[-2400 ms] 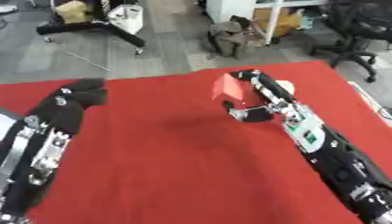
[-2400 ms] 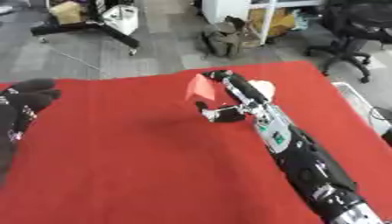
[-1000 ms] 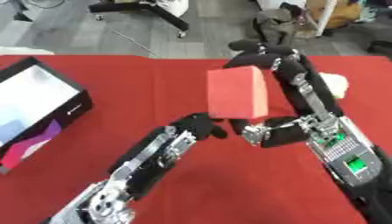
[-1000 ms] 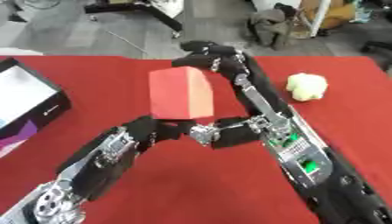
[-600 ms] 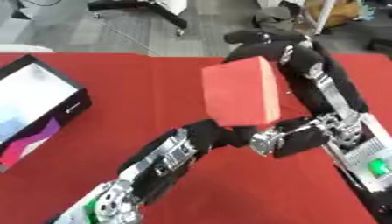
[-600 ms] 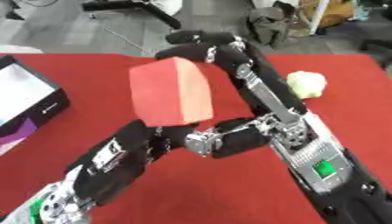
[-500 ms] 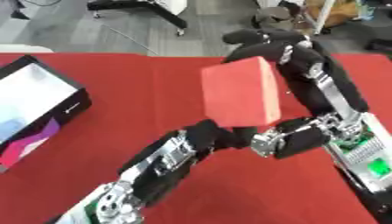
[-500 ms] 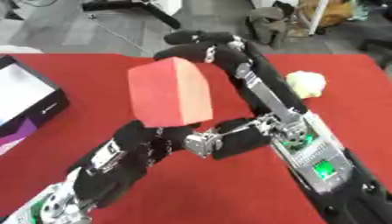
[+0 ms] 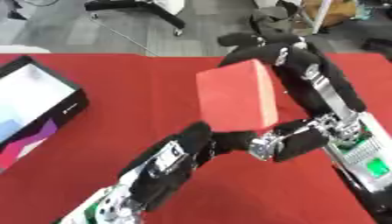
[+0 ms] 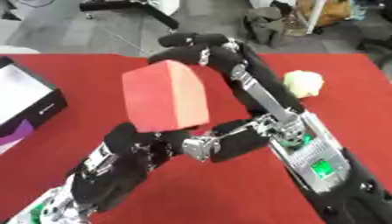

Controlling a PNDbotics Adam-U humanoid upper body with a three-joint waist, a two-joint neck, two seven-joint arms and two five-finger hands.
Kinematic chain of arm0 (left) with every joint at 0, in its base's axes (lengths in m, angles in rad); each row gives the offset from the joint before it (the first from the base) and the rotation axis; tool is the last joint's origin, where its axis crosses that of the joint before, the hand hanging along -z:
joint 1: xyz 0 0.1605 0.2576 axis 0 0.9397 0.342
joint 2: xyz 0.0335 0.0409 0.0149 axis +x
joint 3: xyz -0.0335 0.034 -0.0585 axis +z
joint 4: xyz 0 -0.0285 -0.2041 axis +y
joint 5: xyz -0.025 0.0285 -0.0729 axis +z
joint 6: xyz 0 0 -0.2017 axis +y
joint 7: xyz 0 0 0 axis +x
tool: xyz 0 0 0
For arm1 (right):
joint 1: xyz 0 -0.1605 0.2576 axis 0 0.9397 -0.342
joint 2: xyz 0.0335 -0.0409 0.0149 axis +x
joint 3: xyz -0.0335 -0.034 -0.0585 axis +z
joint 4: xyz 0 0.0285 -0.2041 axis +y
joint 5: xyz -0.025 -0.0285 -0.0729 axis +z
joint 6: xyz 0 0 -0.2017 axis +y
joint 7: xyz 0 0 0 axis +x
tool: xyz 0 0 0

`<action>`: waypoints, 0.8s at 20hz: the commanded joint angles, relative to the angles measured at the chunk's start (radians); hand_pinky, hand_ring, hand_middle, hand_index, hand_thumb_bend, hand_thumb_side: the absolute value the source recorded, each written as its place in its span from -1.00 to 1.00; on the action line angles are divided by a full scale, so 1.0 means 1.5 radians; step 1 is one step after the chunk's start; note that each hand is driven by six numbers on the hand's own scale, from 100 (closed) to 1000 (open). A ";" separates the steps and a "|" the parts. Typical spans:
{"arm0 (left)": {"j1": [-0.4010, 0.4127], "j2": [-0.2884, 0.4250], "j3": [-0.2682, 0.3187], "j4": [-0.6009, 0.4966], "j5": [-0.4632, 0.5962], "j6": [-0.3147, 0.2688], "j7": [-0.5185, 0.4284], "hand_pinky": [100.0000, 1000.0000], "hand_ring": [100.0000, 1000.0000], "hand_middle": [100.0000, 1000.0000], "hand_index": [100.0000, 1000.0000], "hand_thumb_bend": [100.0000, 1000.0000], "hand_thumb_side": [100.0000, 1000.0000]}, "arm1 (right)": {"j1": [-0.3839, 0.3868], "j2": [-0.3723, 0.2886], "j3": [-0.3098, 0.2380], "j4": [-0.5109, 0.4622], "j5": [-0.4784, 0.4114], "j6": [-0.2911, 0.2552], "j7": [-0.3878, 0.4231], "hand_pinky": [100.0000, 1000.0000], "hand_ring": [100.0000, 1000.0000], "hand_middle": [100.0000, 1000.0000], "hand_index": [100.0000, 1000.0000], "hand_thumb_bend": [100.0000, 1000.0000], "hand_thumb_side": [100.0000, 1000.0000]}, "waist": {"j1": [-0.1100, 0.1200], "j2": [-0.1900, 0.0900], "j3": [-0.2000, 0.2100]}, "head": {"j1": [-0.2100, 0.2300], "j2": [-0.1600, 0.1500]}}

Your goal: Pick up the objects with one hand, pass them to the other hand, and then place them into the box on the other side of the table.

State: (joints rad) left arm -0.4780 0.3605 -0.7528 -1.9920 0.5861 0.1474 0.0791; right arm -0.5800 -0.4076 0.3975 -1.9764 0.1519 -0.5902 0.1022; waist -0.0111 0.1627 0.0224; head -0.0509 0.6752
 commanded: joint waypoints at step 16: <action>-0.015 -0.004 0.016 -0.005 0.113 -0.048 0.075 1.00 0.80 0.82 0.34 -0.09 0.53 | 0.009 -0.004 0.021 -0.015 0.022 0.014 0.028 0.70 0.21 -0.29 0.40 -1.00 -0.80 | -0.002 -0.006 -0.003 | -0.010 -0.002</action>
State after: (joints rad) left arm -0.4826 0.3599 -0.7401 -1.9875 0.7489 0.0789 0.1869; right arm -0.5585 -0.4075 0.4270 -1.9791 0.1765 -0.5685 0.1367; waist -0.0137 0.1630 0.0191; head -0.0632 0.6751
